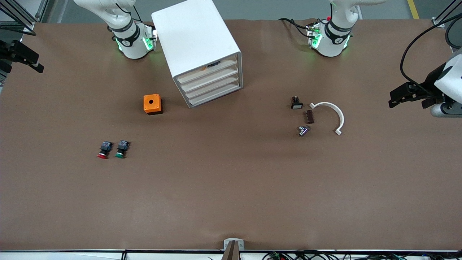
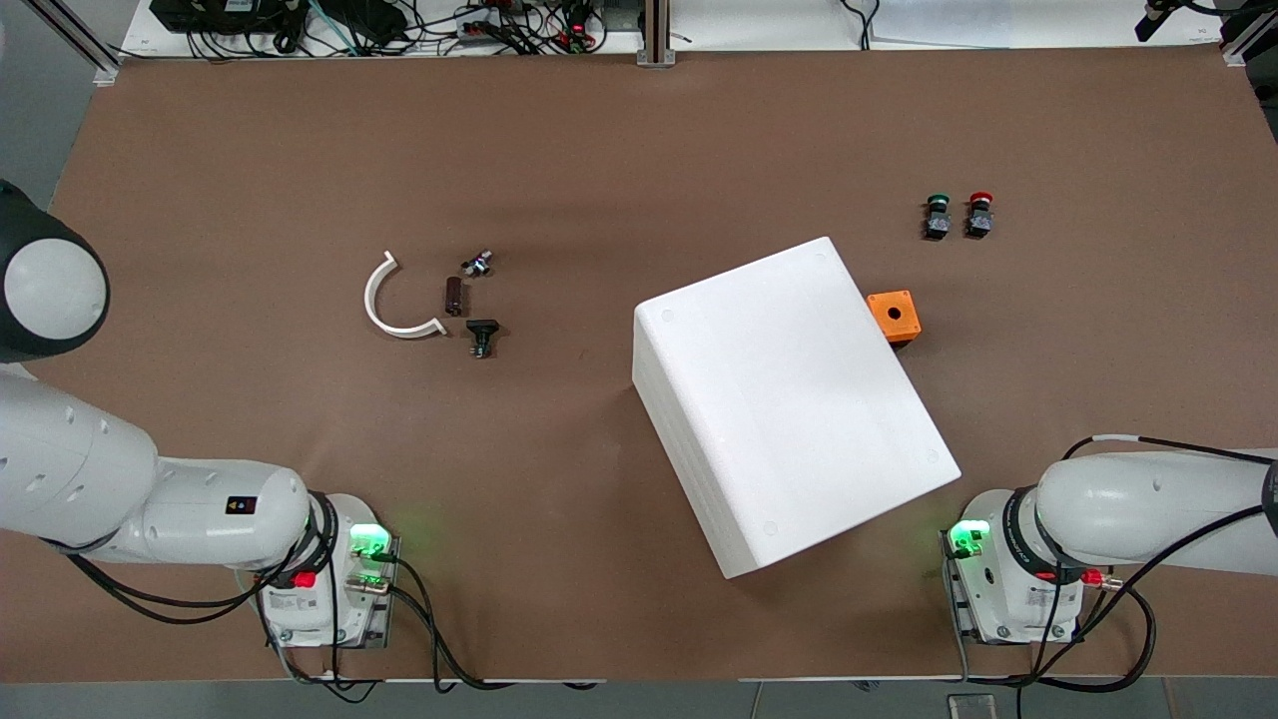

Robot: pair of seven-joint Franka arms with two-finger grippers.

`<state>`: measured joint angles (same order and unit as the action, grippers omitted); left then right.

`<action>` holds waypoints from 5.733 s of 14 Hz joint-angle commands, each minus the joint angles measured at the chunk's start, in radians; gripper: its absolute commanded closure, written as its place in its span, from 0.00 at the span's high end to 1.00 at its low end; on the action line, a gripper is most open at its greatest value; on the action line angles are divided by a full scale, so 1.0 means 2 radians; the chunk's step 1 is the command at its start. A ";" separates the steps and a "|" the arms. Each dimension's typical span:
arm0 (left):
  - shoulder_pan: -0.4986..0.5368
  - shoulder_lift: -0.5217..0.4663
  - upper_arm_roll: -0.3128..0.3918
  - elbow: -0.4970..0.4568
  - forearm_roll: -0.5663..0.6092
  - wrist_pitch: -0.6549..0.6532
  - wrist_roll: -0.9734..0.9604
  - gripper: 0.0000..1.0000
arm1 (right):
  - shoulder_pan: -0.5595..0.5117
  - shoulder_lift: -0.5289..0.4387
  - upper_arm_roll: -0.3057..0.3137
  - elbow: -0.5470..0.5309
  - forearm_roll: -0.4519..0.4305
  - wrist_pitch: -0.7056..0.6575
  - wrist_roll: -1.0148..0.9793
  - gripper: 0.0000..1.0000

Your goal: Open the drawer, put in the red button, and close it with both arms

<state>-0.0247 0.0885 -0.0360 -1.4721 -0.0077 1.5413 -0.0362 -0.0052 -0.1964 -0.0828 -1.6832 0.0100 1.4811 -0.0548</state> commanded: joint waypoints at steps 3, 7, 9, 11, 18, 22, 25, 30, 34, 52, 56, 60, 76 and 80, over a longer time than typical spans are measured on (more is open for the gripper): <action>0.004 0.003 -0.006 0.010 0.009 -0.008 0.005 1.00 | 0.002 -0.009 0.000 -0.007 0.004 0.000 0.007 1.00; 0.005 0.016 -0.006 0.010 0.009 -0.007 0.003 1.00 | 0.001 -0.008 0.000 0.002 0.004 -0.001 0.007 1.00; 0.005 0.035 -0.006 0.009 0.008 -0.007 0.003 1.00 | -0.002 0.007 -0.001 0.020 0.003 -0.003 0.003 1.00; 0.003 0.051 -0.006 0.010 0.007 -0.003 0.004 1.00 | 0.002 0.012 -0.001 0.022 0.002 -0.010 0.002 1.00; -0.022 0.140 -0.005 0.009 0.012 0.045 0.001 1.00 | -0.007 0.076 -0.003 0.028 -0.004 -0.001 -0.002 1.00; -0.050 0.183 -0.006 0.010 0.013 0.078 -0.078 1.00 | -0.026 0.148 -0.004 0.044 -0.003 0.055 -0.004 1.00; -0.086 0.208 -0.005 0.009 0.021 0.084 -0.127 1.00 | -0.020 0.175 -0.004 0.038 0.000 0.091 -0.005 1.00; -0.153 0.232 -0.006 0.014 0.003 0.007 -0.299 1.00 | -0.021 0.193 -0.003 -0.010 -0.001 0.175 0.060 1.00; -0.182 0.249 -0.005 0.022 -0.111 -0.039 -0.440 1.00 | -0.019 0.210 -0.003 -0.036 -0.003 0.217 0.063 1.00; -0.219 0.372 -0.007 0.064 -0.440 -0.003 -0.980 1.00 | -0.001 0.202 -0.002 -0.167 0.000 0.365 0.096 1.00; -0.225 0.386 -0.030 0.060 -0.464 -0.061 -1.012 1.00 | -0.010 0.203 -0.002 -0.194 0.000 0.415 0.088 1.00; -0.238 0.401 -0.050 0.060 -0.464 -0.082 -1.028 1.00 | -0.013 0.214 -0.003 -0.230 -0.002 0.506 0.086 1.00; -0.278 0.417 -0.051 0.057 -0.475 -0.106 -1.047 0.54 | -0.017 0.304 -0.002 -0.267 0.004 0.632 0.105 1.00; -0.288 0.419 -0.050 0.056 -0.475 -0.113 -1.048 0.54 | -0.017 0.312 -0.002 -0.267 0.004 0.632 0.105 1.00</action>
<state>-0.5953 0.9156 -0.1391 -1.3689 -0.9346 1.3324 -2.1136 -0.0293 0.4222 -0.0958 -2.2090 0.0109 2.7310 0.1461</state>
